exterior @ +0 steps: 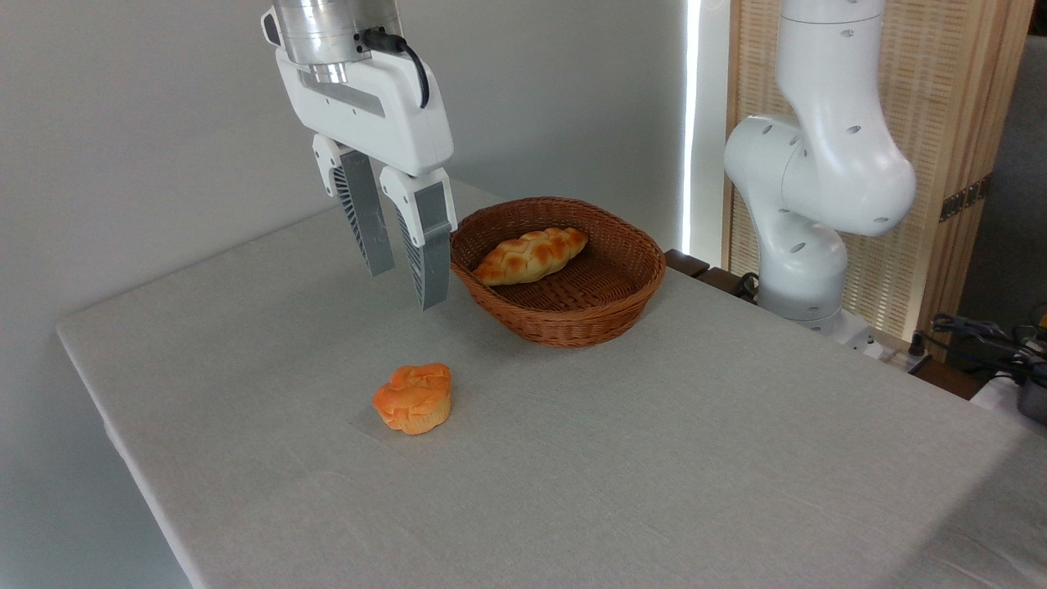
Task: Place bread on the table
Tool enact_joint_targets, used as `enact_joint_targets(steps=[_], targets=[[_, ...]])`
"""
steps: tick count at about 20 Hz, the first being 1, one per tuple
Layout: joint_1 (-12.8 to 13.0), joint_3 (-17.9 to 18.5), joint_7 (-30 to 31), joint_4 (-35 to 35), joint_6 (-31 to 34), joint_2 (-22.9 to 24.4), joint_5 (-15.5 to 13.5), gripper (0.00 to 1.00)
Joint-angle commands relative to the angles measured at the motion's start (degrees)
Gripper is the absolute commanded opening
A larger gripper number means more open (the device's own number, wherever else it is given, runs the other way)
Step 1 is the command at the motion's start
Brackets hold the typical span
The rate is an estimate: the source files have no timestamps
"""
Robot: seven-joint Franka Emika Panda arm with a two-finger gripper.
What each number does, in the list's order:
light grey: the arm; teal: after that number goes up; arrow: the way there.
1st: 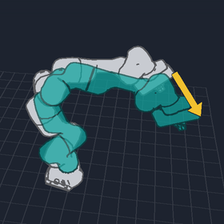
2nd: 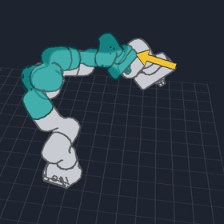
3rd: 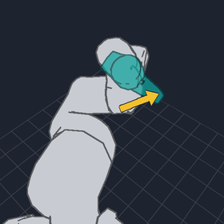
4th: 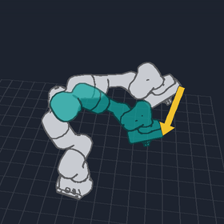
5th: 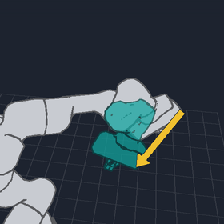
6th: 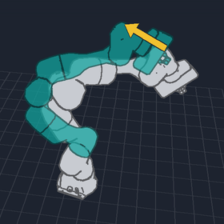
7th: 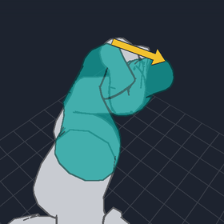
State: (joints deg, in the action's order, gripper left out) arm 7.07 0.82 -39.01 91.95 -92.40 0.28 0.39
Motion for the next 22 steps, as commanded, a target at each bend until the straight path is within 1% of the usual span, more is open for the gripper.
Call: enact_joint_targets(steps=[1, 7, 9, 10, 11, 12, 14, 16, 18, 19, 22], targets=[[-0.57, -0.64, 1.39, -0.81, 2.04, -0.37, -2.39, 1.0], [-0.48, -0.73, 1.48, -0.81, 2.05, -0.36, -2.41, 1.0], [-0.48, -0.91, 1.39, -0.2, 2.05, 0.68, -2.5, 1.0], [-0.48, -1.69, 1.39, 0.67, 2.05, 1.39, -2.59, 1.0], [-0.48, -1.96, 1.39, 2.07, 1.96, 2.61, -3.37, 1.0], [-0.48, -2.05, 1.48, 3.66, 1.7, 3.84, -5.03, 1.0], [-0.39, -2.05, 1.48, 7.6, 1.7, 6.83, -10.47, 1.0], [-0.04, -2.31, 1.48, 12.26, 1.26, 10.43, -13.47, 1.0], [1.45, -3.98, 1.48, 15.96, 1.26, 13.25, -14.19, 1.0], [2.67, -4.51, 1.48, 18.15, 1.17, 14.56, -14.19, 1.0], [7.33, -5.04, 1.57, 25.18, 0.12, 19.22, -14.1, 1.0]])
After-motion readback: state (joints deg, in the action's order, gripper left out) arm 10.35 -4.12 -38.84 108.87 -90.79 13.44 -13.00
